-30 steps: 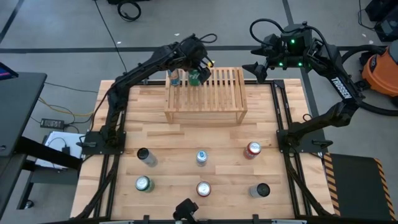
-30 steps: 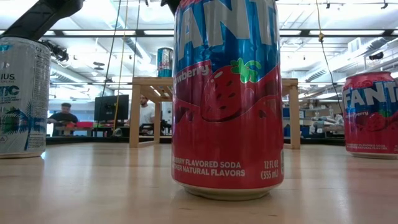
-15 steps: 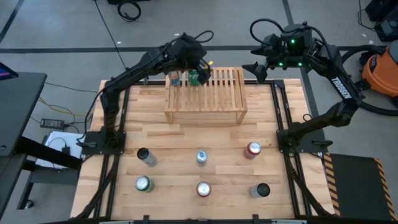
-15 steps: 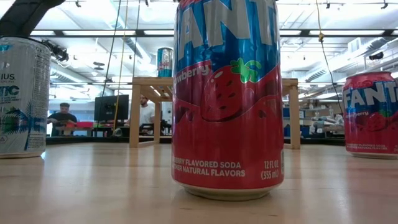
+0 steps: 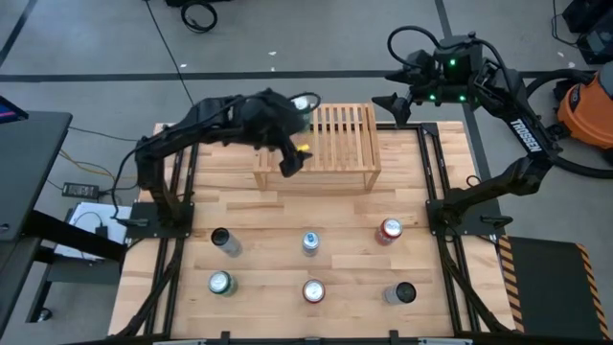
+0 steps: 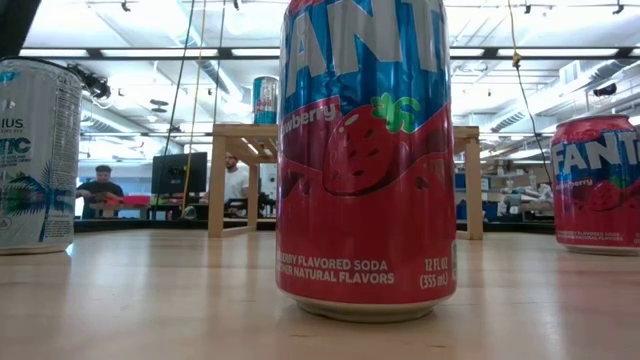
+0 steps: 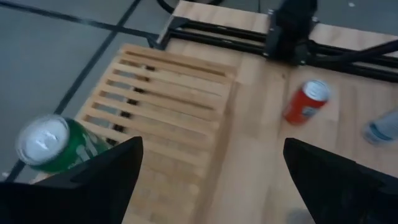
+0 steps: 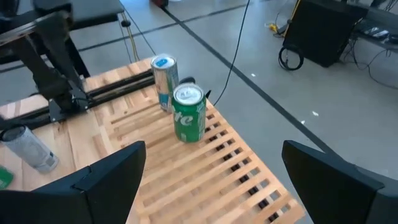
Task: Place canned beverage on shelf
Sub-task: Put the right orange soda can on the shelf
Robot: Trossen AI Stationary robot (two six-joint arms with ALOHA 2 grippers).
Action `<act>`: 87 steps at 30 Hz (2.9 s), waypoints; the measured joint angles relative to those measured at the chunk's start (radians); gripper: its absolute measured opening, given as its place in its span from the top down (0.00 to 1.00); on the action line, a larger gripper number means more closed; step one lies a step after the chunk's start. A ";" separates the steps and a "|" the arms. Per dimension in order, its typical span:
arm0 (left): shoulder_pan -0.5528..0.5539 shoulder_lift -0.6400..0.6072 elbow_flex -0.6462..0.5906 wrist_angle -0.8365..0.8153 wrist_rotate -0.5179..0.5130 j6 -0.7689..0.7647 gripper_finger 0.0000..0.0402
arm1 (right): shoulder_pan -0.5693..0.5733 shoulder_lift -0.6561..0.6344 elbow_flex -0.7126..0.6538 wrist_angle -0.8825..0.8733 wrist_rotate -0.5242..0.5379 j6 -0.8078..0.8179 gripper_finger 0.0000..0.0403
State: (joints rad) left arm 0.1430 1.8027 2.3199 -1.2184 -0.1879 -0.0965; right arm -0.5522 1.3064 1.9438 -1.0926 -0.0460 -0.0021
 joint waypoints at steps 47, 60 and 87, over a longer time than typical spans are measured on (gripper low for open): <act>-0.126 -0.018 0.000 -0.050 -0.002 -0.260 0.03 | 0.621 0.000 -0.034 -0.477 0.235 0.720 0.04; -0.126 -0.018 0.000 -0.154 -0.002 -0.199 0.03 | 0.901 0.000 -0.384 -0.479 0.387 1.081 0.04; -0.203 -0.018 -0.001 -0.312 -0.002 -0.135 0.03 | 1.069 0.000 -0.931 -0.112 0.344 1.548 0.04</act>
State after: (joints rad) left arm -0.0597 1.7851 2.3188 -1.5301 -0.1894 -0.2313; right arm 0.5172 1.3060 1.0124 -1.2048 0.2982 1.5459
